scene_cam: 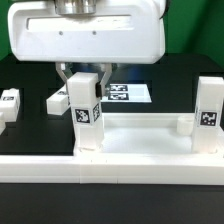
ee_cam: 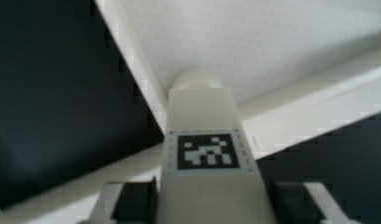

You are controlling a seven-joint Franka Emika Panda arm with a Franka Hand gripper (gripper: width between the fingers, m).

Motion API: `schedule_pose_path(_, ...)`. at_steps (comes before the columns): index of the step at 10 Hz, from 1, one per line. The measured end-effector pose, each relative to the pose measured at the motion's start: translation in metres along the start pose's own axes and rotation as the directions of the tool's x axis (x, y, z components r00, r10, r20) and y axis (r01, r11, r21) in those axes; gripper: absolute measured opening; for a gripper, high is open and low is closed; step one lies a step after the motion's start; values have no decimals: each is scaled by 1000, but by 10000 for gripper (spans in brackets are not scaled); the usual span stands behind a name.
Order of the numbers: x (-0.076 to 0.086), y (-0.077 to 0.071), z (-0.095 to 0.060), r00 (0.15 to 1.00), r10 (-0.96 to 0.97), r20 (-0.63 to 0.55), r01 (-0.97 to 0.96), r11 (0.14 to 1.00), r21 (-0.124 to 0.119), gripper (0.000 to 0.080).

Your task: Assemble desk

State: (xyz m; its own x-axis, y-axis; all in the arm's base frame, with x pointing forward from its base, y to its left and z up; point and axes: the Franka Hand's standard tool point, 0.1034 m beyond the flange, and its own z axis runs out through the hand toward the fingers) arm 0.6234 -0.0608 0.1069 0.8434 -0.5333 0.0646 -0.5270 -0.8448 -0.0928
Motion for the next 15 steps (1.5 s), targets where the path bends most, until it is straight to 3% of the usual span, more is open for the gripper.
schedule_pose_path(3,-2,-2,0,964,265,-1,-265,964,-3,291)
schedule_pose_path(5,-5,-5,1,866,499,4,-499,866,-6,291)
schedule_pose_path(7,-6,-6,2,834,552,6,-552,834,-8,291)
schedule_pose_path(8,-6,-6,2,849,528,7,-528,849,-8,291)
schedule_pose_path(9,-6,-6,2,870,493,7,-493,870,-8,483)
schedule_pose_path(10,-6,-6,2,901,433,8,-433,901,-8,611)
schedule_pose_path(13,-7,-7,2,990,140,9,-140,990,-6,648)
schedule_pose_path(15,-6,-7,2,1000,-14,9,14,1000,-5,648)
